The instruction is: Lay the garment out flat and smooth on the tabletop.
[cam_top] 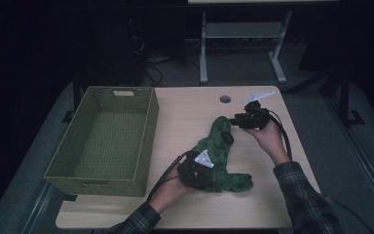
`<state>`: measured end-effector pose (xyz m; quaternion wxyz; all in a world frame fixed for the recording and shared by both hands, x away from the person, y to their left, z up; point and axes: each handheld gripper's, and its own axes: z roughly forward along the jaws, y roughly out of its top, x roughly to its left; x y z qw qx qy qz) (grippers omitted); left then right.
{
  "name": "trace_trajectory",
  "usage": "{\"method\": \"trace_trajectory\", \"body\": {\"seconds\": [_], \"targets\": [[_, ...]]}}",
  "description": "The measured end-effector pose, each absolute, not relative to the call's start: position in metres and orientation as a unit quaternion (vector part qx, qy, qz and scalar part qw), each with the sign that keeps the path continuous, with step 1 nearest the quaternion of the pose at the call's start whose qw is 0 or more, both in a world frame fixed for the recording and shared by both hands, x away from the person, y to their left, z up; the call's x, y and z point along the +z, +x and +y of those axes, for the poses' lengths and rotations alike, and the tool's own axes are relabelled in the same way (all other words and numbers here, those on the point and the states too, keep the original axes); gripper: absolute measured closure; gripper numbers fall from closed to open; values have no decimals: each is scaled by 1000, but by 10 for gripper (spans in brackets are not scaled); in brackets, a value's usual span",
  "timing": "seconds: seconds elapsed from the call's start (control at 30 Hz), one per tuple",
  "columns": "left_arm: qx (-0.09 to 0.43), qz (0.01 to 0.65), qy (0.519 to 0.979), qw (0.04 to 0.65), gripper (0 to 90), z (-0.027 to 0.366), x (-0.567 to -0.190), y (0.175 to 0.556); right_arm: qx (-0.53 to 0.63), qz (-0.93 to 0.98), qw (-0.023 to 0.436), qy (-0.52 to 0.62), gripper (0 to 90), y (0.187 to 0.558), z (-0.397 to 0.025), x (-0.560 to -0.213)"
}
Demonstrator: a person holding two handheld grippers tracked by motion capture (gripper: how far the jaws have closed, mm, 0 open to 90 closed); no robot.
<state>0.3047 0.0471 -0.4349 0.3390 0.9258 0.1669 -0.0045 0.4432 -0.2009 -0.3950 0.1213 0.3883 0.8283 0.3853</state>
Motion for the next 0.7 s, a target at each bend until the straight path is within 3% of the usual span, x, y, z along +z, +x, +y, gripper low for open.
{"method": "trace_trajectory", "body": {"seconds": [0.43,0.63,0.7], "targets": [[-7,169,926,337,692,48,-436,307,422,835,68,346,693,402,-207,-383],[-9,173,926,335,691,46,-440,307,406,844,49,346,689,405,-198,-400],[-10,175,926,333,691,46,-441,308,397,848,41,350,753,405,-193,-407]]}}
